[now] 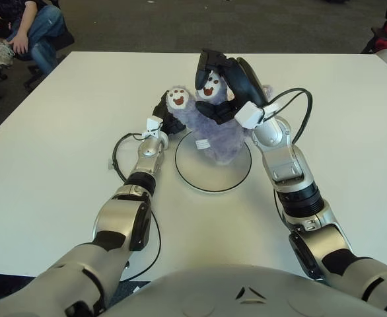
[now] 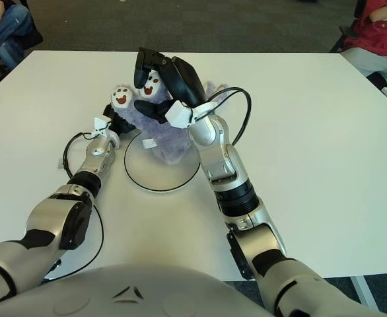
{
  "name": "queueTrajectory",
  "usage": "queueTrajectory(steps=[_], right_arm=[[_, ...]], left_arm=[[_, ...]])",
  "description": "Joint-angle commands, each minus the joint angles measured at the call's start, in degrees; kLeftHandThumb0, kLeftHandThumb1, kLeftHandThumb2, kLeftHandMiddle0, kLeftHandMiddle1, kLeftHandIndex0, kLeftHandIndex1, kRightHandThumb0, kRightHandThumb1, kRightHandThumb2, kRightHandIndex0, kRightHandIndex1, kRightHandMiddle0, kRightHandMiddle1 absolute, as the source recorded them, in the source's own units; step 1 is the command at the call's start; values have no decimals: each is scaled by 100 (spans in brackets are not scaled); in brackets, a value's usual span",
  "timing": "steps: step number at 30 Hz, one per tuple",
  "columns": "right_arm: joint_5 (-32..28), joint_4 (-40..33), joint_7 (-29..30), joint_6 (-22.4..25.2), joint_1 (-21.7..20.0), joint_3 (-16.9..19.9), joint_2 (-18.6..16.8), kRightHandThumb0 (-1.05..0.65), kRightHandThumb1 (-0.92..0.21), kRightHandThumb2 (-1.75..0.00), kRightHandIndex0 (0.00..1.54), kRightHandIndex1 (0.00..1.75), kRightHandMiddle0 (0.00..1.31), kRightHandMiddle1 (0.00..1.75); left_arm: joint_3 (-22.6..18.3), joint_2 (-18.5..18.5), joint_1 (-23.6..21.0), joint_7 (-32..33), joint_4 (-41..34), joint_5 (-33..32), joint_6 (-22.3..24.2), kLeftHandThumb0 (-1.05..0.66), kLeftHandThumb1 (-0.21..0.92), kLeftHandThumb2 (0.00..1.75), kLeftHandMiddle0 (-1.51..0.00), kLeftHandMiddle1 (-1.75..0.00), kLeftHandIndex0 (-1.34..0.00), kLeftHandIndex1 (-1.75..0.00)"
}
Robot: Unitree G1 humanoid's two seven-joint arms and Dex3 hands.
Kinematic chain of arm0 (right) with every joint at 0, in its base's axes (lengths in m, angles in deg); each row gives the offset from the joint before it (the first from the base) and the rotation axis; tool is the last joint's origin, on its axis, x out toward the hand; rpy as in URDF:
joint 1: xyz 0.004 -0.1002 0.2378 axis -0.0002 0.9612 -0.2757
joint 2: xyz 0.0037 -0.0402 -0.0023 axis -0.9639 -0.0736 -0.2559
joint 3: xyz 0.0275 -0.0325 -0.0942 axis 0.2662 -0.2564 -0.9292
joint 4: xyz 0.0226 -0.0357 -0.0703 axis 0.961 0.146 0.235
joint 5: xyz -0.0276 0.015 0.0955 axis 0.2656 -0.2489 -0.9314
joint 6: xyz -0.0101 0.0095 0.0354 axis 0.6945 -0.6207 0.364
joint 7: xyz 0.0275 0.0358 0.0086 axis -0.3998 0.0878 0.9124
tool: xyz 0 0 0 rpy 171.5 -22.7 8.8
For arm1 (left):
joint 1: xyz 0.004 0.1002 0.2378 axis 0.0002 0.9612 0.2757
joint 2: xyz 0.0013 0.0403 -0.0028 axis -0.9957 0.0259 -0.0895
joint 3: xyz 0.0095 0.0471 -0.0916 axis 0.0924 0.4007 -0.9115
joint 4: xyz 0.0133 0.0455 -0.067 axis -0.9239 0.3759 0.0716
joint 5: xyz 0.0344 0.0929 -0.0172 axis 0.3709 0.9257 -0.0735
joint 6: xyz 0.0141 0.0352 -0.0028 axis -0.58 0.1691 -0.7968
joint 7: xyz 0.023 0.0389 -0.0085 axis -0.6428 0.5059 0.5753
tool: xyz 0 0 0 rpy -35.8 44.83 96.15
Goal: Put the doll into the plate.
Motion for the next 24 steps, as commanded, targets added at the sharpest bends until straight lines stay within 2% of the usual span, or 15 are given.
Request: queueTrajectory(steps=[1, 6, 16, 24], right_arm=[[-6, -197, -45, 51, 102, 66, 61, 0, -16, -143, 66, 166, 67, 163], [35, -262, -68, 148, 109, 88, 82, 0, -16, -143, 66, 166, 66, 163], [131, -361, 278, 111, 209, 150, -11, -1, -17, -143, 65, 168, 65, 165], [39, -484, 200, 150, 144, 279, 52, -1, -27, -133, 56, 170, 56, 167]], left_arm=[[55, 107, 651, 94, 452, 80, 323, -38, 69, 83, -79, -175, -33, -175], [52, 102, 633, 118, 461, 90, 359, -38, 69, 84, -82, -175, -34, -175], [83, 73, 617, 109, 483, 118, 359, -38, 68, 85, -85, -175, -34, -175], [132, 45, 624, 101, 492, 165, 277, -38, 68, 84, -84, -175, -34, -175]])
